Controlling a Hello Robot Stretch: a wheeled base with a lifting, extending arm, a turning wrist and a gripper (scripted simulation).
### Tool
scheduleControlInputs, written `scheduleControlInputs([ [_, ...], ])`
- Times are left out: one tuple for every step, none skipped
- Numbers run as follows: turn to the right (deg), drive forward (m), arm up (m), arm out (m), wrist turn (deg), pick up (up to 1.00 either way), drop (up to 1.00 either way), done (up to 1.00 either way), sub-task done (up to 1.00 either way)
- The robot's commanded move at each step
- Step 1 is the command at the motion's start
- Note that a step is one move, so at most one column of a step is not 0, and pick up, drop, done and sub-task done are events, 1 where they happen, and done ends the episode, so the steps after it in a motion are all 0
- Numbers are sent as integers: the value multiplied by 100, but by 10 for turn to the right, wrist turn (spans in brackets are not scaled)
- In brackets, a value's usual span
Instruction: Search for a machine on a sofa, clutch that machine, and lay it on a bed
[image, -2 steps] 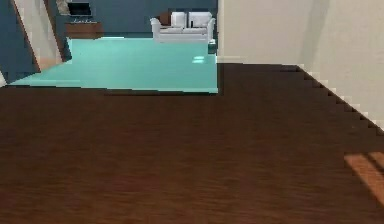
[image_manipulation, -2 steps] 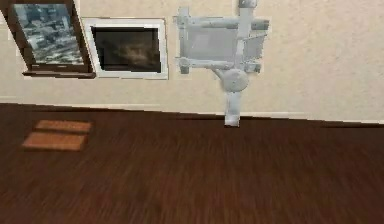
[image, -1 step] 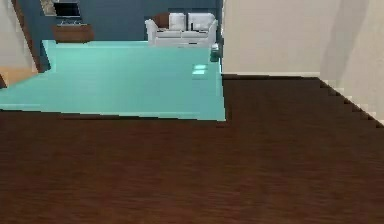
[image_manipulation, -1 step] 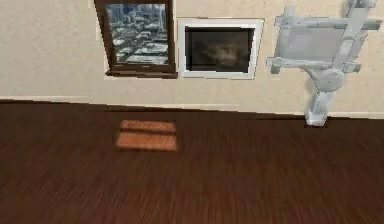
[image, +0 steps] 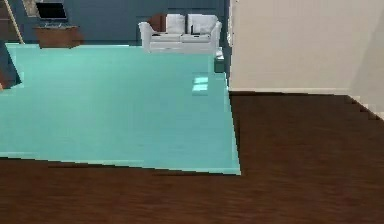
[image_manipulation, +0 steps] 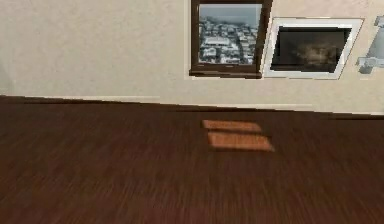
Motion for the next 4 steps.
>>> scheduleControlInputs([
  [0,100,0,0,0,0,0,0,0],
  [0,100,0,0,0,0,0,0,0],
  [0,100,0,0,0,0,0,0,0],
  [0,100,0,0,0,0,0,0,0],
])
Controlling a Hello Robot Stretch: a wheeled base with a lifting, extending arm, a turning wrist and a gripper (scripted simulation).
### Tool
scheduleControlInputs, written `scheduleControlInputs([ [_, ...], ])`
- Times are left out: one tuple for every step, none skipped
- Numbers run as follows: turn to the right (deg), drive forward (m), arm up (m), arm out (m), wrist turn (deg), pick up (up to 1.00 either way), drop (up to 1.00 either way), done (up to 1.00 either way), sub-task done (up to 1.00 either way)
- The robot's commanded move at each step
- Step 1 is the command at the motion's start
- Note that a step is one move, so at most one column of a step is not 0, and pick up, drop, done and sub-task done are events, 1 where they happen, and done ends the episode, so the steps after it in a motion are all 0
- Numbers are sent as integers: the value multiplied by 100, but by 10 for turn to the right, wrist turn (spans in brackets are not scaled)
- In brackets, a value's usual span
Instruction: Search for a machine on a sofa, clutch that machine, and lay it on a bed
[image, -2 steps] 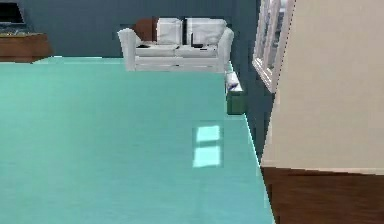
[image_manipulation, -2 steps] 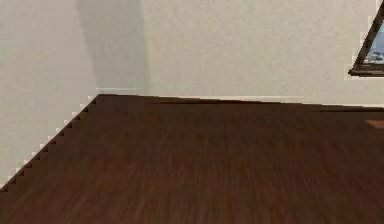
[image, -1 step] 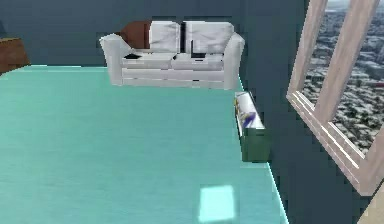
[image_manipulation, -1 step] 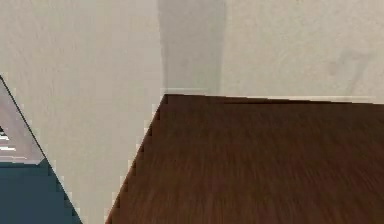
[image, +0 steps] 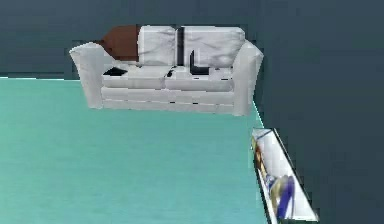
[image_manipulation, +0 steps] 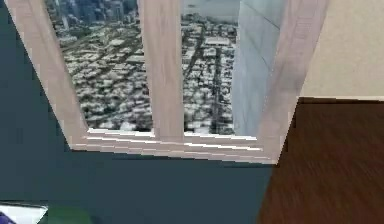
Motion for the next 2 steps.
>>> scheduleControlInputs([
  [0,100,0,0,0,0,0,0,0],
  [30,0,0,0,0,0,0,0,0],
])
